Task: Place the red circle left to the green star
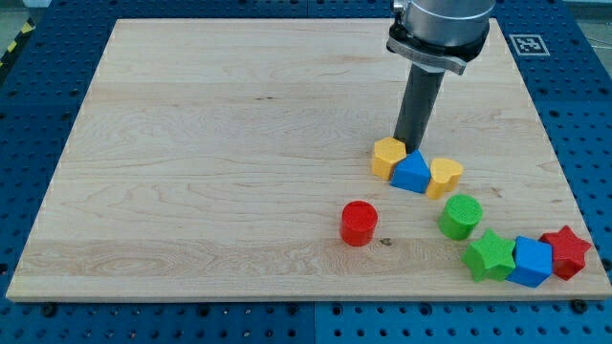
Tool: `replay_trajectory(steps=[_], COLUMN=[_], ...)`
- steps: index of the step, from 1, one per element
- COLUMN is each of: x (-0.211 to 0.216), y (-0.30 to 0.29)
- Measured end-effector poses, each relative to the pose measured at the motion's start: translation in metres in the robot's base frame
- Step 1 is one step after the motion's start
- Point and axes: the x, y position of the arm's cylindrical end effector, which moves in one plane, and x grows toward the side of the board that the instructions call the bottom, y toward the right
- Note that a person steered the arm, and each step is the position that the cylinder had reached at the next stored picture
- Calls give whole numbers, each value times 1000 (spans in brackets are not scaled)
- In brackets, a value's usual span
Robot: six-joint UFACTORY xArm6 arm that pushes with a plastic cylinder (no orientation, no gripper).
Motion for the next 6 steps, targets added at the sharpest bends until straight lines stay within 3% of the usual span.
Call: replay_trajectory(steps=[6], x=[15], y=[-65])
